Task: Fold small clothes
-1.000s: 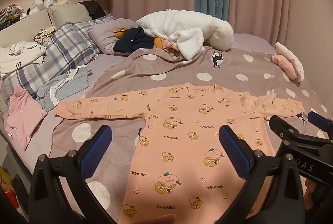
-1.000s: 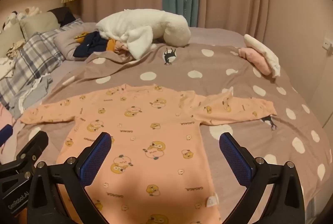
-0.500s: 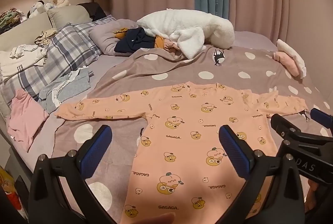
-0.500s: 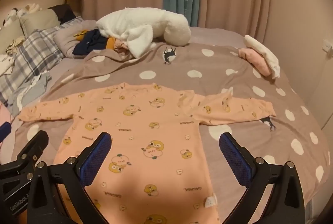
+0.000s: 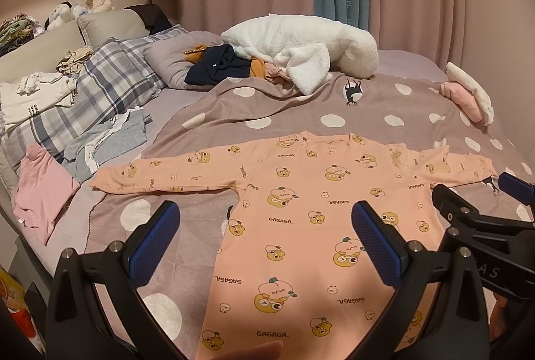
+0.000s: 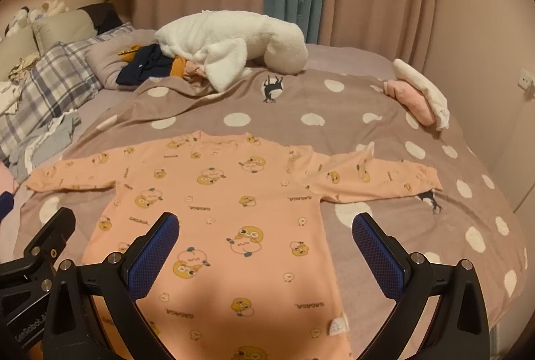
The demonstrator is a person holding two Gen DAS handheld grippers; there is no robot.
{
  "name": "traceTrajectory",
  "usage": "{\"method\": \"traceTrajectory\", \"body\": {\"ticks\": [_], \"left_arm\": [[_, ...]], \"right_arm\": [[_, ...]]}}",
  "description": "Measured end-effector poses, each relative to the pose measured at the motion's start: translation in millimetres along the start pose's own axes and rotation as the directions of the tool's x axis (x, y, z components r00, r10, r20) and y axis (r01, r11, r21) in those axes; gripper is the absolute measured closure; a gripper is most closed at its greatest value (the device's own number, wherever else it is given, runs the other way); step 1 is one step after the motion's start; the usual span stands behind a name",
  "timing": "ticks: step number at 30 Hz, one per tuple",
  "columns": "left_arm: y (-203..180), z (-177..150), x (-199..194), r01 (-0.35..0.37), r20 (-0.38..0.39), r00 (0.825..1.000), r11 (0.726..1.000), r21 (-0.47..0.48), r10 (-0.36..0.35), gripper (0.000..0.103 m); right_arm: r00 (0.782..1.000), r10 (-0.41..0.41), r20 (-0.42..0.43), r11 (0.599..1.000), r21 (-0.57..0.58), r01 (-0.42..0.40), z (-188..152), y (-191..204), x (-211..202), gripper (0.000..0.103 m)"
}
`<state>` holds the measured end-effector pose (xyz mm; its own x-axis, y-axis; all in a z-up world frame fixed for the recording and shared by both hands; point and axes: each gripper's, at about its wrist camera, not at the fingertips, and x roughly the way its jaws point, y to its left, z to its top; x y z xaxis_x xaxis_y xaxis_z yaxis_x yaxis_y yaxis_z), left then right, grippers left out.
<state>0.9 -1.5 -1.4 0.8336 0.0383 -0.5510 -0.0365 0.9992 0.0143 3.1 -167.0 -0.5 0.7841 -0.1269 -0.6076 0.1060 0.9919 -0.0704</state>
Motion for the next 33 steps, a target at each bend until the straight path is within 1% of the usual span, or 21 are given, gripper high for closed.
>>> {"method": "traceTrajectory", "body": {"ticks": [33], "left_arm": [[0.9, -0.6, 0.7, -0.008, 0.001, 1.000, 1.000, 0.002, 0.008, 0.000]], "right_arm": [[1.000, -0.012, -0.008, 1.000, -0.015, 0.012, 1.7, 1.8, 1.1, 0.000]]}}
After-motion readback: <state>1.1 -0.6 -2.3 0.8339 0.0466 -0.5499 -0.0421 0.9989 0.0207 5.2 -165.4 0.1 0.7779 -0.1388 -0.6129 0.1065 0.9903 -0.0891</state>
